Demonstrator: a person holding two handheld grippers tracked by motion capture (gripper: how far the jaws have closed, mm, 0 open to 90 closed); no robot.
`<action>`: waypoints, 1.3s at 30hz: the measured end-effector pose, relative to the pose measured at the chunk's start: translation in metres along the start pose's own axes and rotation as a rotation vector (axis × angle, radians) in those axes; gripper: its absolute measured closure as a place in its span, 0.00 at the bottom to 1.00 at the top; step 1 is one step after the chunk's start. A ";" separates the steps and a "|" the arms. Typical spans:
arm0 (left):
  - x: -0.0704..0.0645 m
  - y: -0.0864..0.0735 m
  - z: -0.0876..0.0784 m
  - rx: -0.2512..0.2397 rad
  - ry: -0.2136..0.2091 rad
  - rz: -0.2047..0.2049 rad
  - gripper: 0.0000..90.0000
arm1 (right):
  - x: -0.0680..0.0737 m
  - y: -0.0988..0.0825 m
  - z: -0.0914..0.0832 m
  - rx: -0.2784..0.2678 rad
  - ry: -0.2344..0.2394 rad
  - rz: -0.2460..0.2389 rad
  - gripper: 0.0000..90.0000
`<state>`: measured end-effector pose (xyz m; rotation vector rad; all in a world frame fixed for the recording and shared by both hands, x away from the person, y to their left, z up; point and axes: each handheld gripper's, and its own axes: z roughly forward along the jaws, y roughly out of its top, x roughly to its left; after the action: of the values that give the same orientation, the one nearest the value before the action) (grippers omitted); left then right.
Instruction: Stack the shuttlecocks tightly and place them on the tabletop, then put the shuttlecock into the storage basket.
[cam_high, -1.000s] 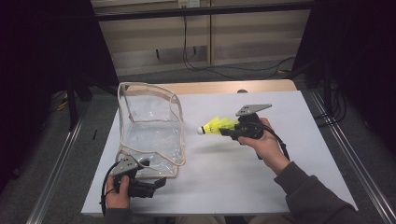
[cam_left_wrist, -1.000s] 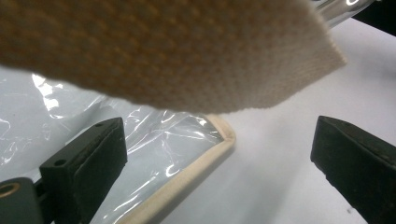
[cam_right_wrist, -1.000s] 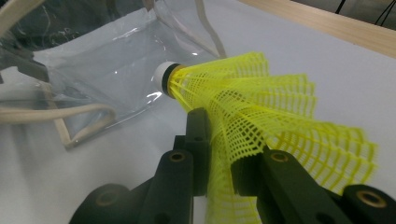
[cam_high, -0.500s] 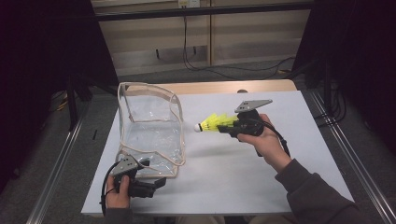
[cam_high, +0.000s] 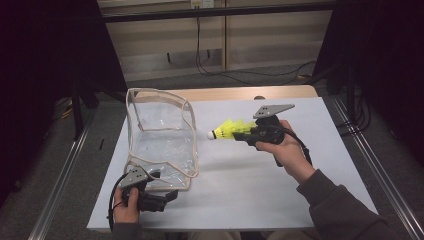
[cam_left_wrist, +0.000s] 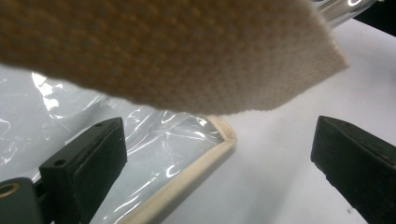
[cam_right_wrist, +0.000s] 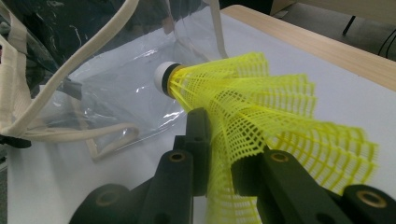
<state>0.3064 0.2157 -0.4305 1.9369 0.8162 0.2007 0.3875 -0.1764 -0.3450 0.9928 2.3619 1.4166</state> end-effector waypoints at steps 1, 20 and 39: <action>0.000 0.000 0.000 -0.003 -0.002 0.000 0.04 | 0.000 0.000 0.000 0.000 0.000 0.000 0.89; -0.001 0.000 0.000 -0.003 0.001 -0.002 0.04 | 0.002 0.012 -0.006 -0.002 0.000 -0.013 0.89; -0.001 -0.001 0.000 -0.004 -0.001 -0.004 0.04 | 0.006 0.039 -0.012 -0.017 0.007 -0.020 0.89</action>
<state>0.3053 0.2156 -0.4305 1.9309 0.8183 0.1991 0.3939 -0.1690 -0.3046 0.9593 2.3542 1.4331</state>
